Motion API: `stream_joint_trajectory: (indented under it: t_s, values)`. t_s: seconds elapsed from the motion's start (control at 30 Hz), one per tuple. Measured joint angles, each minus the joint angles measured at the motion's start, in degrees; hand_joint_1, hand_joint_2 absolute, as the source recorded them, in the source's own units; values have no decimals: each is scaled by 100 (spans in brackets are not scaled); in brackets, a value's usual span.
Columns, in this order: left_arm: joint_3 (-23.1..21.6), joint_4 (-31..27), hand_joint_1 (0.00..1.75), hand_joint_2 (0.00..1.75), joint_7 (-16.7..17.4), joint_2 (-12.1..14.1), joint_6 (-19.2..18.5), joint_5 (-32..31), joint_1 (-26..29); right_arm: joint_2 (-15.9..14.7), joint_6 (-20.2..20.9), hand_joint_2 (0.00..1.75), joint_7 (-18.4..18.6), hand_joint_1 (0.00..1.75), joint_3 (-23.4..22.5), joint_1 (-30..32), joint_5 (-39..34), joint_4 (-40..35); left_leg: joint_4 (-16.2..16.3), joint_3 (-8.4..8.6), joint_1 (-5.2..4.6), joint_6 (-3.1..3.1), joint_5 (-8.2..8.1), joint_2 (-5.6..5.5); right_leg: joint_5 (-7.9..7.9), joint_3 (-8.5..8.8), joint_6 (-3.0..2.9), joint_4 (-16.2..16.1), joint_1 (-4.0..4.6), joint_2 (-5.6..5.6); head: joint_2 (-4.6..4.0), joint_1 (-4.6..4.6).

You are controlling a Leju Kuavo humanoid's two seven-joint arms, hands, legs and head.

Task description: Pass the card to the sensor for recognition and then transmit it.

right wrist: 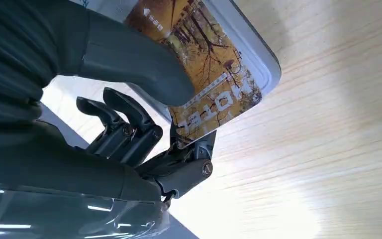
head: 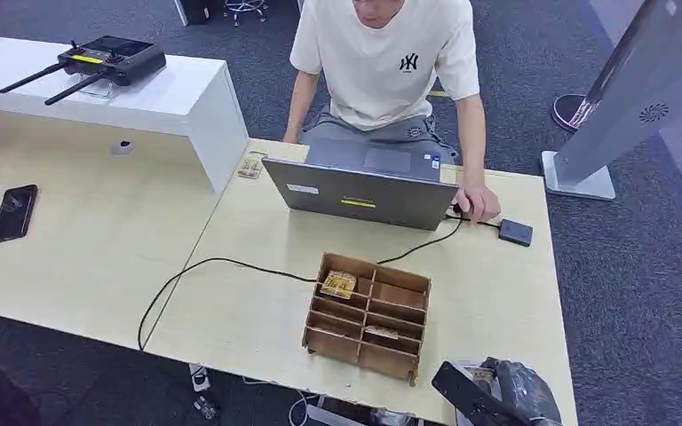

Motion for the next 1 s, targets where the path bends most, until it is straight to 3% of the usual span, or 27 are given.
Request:
stream_joint_trajectory:
  t_s: [1.0]
  values:
    - [0,0,0,0,15,2,-13,2,-1,0,-162,175,9,175,22,-2,-90,27,0,9,0,0,0,0,0,8,0,0,0,0,0,0]
